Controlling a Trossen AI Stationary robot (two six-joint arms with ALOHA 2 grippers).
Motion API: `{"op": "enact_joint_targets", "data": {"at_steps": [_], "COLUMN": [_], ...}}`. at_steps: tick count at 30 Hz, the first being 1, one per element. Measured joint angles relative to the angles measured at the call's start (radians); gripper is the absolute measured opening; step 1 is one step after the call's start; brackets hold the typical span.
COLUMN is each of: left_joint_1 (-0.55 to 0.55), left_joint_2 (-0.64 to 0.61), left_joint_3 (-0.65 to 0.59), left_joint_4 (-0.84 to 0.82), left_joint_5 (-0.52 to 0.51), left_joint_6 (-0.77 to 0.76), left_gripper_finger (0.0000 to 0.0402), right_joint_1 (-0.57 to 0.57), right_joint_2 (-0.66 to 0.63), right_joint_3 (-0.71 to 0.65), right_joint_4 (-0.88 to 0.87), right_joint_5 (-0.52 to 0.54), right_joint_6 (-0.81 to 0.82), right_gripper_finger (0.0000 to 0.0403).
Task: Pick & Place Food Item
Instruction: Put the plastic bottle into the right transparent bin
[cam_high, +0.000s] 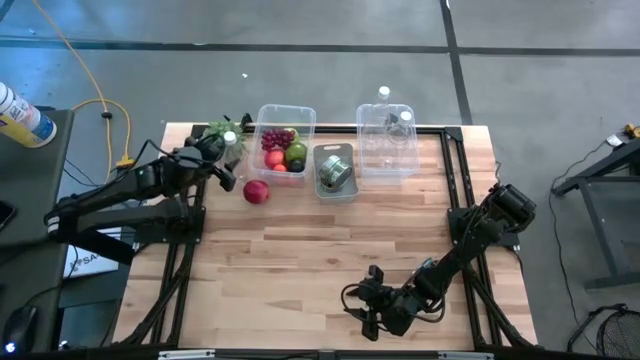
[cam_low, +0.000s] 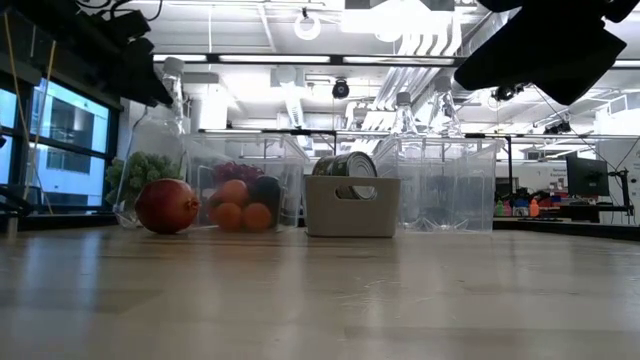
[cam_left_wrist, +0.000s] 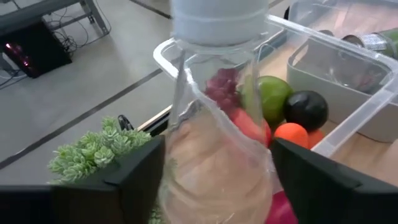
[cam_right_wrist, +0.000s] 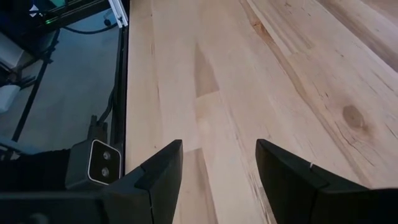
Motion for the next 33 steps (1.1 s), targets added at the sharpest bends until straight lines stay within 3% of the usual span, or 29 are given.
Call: {"op": "enact_joint_targets", "data": {"at_steps": [7, 14, 19, 27, 33], "left_joint_1": [0.028, 0.017, -0.045, -0.225, -0.409], "left_joint_2": [0.033, 0.042, -0.009, -0.041, -0.001], "left_joint_3": [0.001, 0.002, 0.042, 0.173, 0.227], "left_joint_4": [0.007, 0.015, 0.013, -0.135, -0.261], "left_joint_5": [0.013, 0.021, 0.092, 0.202, 0.254], "left_joint_6": [-0.001, 0.005, 0.050, 0.208, 0.200], "left_gripper_finger": [0.0154, 0.0151, 0.0160, 0.0173, 0.0174], "right_joint_1": [0.000, 0.000, 0.000, 0.002, 0.020], "right_joint_2": [0.000, 0.000, 0.000, 0.000, 0.000], "right_joint_3": [0.000, 0.000, 0.000, -0.001, -0.001], "right_joint_4": [0.000, 0.000, 0.000, 0.088, 0.155], "right_joint_5": [0.003, 0.003, 0.003, 0.002, -0.001], "right_joint_6": [0.000, 0.000, 0.000, 0.002, -0.083], "right_gripper_finger": [0.0193, 0.0193, 0.0193, 0.0193, 0.0193]}}
